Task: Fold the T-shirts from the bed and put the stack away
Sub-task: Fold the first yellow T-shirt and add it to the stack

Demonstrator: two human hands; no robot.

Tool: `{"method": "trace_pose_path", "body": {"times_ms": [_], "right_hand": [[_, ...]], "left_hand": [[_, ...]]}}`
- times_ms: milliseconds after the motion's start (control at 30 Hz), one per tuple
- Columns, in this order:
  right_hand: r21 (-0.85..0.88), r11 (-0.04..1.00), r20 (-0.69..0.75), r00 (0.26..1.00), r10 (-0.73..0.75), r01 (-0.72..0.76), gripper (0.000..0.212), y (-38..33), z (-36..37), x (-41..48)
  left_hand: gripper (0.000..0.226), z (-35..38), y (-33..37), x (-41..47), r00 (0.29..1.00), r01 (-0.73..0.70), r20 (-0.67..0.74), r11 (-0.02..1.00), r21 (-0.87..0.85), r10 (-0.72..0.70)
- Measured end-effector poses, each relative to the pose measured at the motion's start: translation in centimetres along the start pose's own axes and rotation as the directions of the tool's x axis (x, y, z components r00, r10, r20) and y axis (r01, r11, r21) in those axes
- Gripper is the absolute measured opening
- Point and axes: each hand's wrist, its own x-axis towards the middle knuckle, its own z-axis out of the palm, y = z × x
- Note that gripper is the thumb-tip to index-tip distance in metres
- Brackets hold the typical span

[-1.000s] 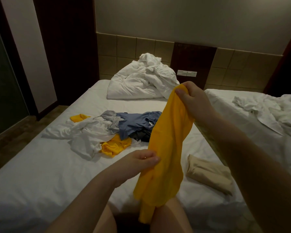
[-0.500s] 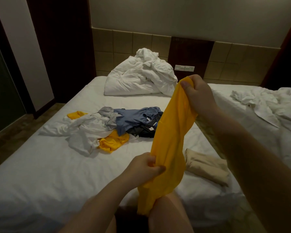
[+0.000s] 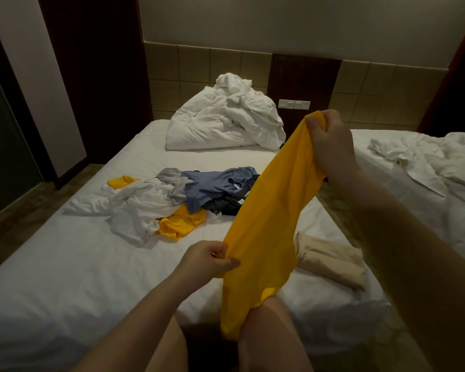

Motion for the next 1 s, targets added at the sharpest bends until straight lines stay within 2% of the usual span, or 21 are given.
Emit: {"method": "trace_pose_path", "body": {"times_ms": [200,333,467,567,600,667,800,933,1000], "right_hand": [[0.045,0.997,-0.094,0.994,0.06,-0.056,0.039,0.3,-0.9,0.9],[0.023,0.999,-0.076,0.996,0.042,-0.04,0.04,0.4,-0.7,0.8],[0.03,0.999,-0.077,0.996,0.041,-0.038,0.04,0.5,-0.5,0.7],[0.025,0.999,-0.089,0.995,0.049,-0.047,0.039,0.6,-0.9,0.8],[0.017,0.999,-0.08,0.996,0.046,-0.045,0.039,0.6,-1.0,0.9],[-0.003,1.0,-0.029,0.999,0.019,-0.019,0.039,0.6,-1.2,1.2],[0.009,1.0,0.039,0.999,0.009,-0.009,0.038,0.4,-2.0,2.4],[0.009,0.999,0.052,0.998,0.043,-0.043,0.039,0.3,-2.8,3.3],[-0.021,1.0,0.058,0.998,0.019,-0.018,0.038,0.0,-2.8,3.4]], "left_hand": [[0.042,-1.3,0.6,0.2,0.981,-0.099,-0.173,0.992,-0.074,0.085],[0.04,-1.2,0.6,0.3,0.973,-0.154,-0.18,0.987,-0.055,0.142],[0.02,-0.8,0.0,0.4,0.965,-0.164,-0.208,0.986,0.005,0.161],[0.032,-1.4,0.1,0.1,0.975,-0.125,-0.19,0.99,-0.06,0.112],[0.036,-2.0,0.3,0.2,0.979,-0.121,-0.177,0.989,-0.086,0.104],[0.027,-3.4,1.2,0.3,0.981,-0.119,-0.166,0.986,-0.114,0.099],[0.035,-7.6,3.8,1.0,0.967,-0.132,-0.241,0.972,-0.193,0.084],[0.037,-10.9,6.0,1.8,0.95,-0.15,-0.298,0.975,-0.166,0.095],[0.028,-11.9,6.7,2.1,0.933,-0.158,-0.341,0.982,-0.101,0.116]]}}
